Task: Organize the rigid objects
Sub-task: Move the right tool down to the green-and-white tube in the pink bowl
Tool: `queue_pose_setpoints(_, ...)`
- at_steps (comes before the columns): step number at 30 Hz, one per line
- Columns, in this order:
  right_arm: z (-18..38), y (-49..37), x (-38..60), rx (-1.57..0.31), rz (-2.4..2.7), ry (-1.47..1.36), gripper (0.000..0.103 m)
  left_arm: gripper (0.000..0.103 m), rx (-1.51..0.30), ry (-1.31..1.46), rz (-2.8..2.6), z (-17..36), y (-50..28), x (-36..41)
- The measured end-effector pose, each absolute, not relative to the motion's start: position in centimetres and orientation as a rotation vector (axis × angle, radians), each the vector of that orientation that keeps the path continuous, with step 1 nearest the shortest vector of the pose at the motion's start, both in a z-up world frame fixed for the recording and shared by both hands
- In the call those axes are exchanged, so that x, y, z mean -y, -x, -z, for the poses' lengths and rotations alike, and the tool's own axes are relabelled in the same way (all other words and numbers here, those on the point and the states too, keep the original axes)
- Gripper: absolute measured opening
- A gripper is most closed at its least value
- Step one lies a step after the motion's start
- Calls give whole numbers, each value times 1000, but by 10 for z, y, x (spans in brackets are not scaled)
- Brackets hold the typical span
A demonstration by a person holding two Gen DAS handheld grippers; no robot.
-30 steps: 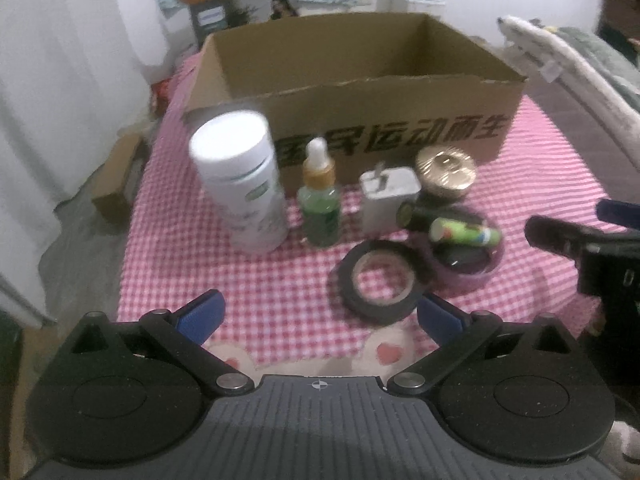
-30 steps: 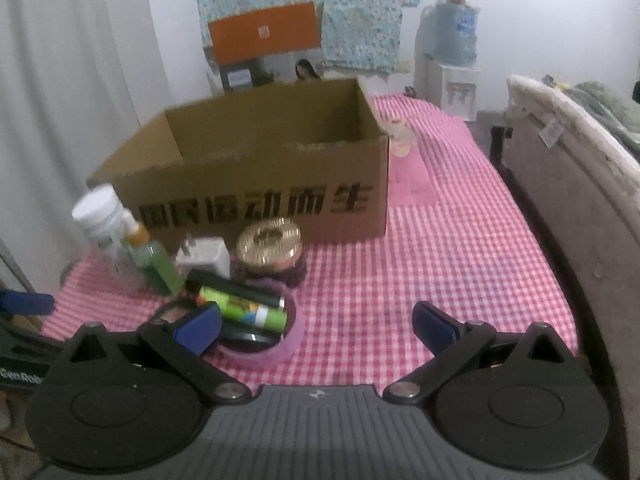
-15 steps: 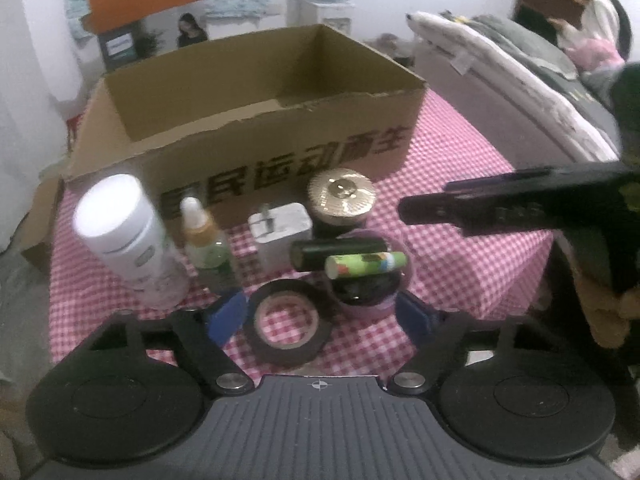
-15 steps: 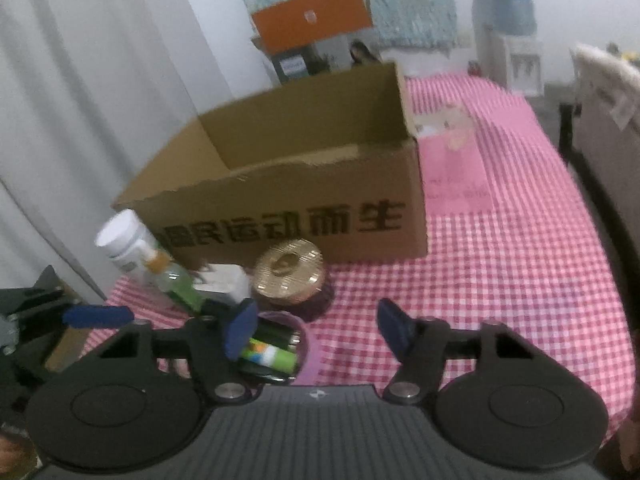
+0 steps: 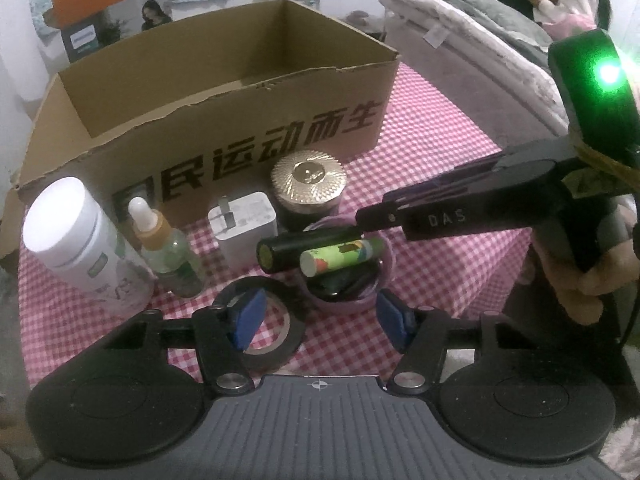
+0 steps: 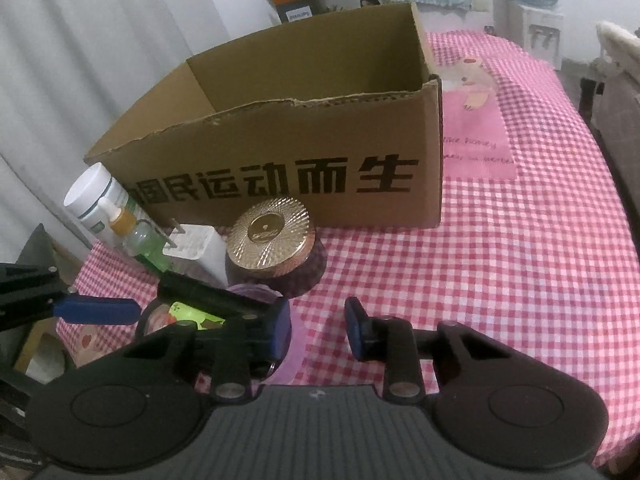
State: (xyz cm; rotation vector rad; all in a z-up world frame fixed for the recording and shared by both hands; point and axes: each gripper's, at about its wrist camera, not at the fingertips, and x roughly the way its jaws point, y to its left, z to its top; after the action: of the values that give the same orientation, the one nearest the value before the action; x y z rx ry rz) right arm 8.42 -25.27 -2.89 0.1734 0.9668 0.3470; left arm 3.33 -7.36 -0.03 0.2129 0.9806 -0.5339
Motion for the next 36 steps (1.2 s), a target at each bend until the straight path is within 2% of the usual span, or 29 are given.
queue_pose_setpoints(15, 31, -65, 246, -1056, -324, -264, 32, 58, -976, -169, 559, 0, -38, 68)
queue_pose_setpoints(20, 31, -59, 246, -1060, -326, -297, 32, 52, -987, -160, 564, 3, -39, 64)
queue_pose_setpoints(29, 4, -65, 259, -958, -432, -368, 32, 39, -995, -115, 622, 0, -40, 60)
queue_pose_setpoints(36, 3, -76, 238, -959, -551, -282, 32, 30, -1012, -132, 646, 2, -43, 68)
